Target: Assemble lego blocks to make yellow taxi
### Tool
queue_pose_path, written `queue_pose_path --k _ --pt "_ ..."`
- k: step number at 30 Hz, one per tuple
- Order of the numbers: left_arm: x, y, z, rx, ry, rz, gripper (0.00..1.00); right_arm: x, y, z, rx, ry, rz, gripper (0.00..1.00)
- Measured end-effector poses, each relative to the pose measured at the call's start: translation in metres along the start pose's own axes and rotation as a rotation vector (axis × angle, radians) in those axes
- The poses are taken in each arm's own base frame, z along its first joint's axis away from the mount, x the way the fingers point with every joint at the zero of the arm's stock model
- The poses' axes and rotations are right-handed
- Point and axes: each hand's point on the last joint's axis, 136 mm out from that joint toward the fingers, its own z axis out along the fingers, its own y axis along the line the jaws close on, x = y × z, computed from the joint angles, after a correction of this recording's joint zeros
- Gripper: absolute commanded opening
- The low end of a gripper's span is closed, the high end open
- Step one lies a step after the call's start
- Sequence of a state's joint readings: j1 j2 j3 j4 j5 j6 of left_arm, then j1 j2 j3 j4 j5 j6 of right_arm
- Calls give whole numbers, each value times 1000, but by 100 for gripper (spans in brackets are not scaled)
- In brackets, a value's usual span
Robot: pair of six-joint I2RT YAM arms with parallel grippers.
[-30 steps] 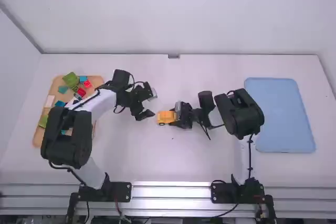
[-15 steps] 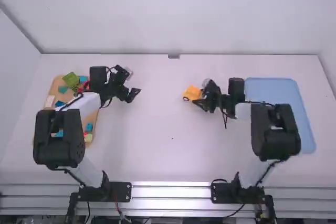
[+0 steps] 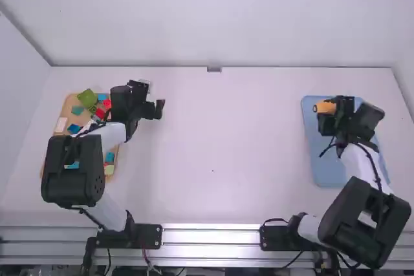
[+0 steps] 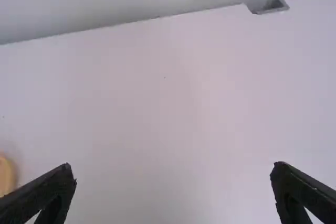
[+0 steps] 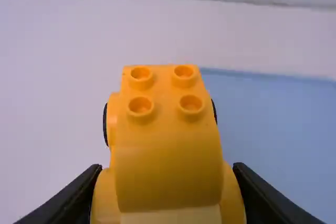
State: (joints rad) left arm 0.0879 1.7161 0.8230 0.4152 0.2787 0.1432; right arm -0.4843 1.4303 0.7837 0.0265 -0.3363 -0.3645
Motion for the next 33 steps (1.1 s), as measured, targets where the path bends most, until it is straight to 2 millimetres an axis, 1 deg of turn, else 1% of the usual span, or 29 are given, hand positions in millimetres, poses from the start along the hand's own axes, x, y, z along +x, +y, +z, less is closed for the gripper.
queue_pose_path --k 1,3,4,6,9,10,12,13,14,15,16,17,19,21,23,26,27,28,29,30,31,32,33 --pt "1 0 0 -3 1 -12 99 6 -15 -3 41 8 42 50" --pt "2 0 0 -3 4 -42 99 27 -45 -8 124 28 140 51" --pt "2 0 0 -3 3 -44 99 30 -50 -7 136 30 154 51" --pt "0 0 0 -4 -5 -57 99 52 -68 -1 176 60 218 54" --pt "-1 1 0 -4 -10 -94 99 81 -74 10 184 118 276 57" --pt "-1 1 0 -4 -8 -104 99 93 -74 16 179 145 296 62" --pt "1 0 0 -4 -1 -125 99 109 -72 24 171 178 317 70" --pt "3 1 0 -10 6 -131 99 113 -71 27 166 189 325 77" --pt "5 2 0 -18 16 -138 99 116 -70 30 163 194 327 86" --pt "7 3 0 -21 22 -143 99 116 -70 30 161 196 327 92" --pt "10 4 0 -28 33 -148 99 117 -69 31 161 198 330 100" --pt "16 5 -1 -39 59 -159 99 117 -69 31 165 201 324 98" --pt "24 6 -1 -50 92 -168 99 117 -69 32 172 202 328 98" --pt "39 7 -3 -68 162 -185 99 120 -69 31 180 216 336 98" --pt "47 9 -6 -91 219 -193 99 123 -66 29 179 239 346 98" --pt "45 7 -11 -113 262 -174 99 117 -58 23 174 247 334 98" --pt "38 5 -14 -116 264 -149 99 108 -54 19 173 233 318 98" --pt "25 -1 -19 -121 254 -107 99 93 -50 13 176 204 291 98" --pt "13 -5 -24 -122 239 -77 99 82 -46 7 177 185 271 98" --pt "4 -9 -27 -124 227 -53 99 75 -43 3 181 171 257 98" --pt "-10 -16 -34 -130 202 -20 99 62 -39 -4 185 145 235 98" --pt "-21 -20 -39 -137 183 2 99 53 -35 -10 186 125 218 98" --pt "-28 -24 -43 -142 170 18 99 45 -30 -16 186 107 204 98"
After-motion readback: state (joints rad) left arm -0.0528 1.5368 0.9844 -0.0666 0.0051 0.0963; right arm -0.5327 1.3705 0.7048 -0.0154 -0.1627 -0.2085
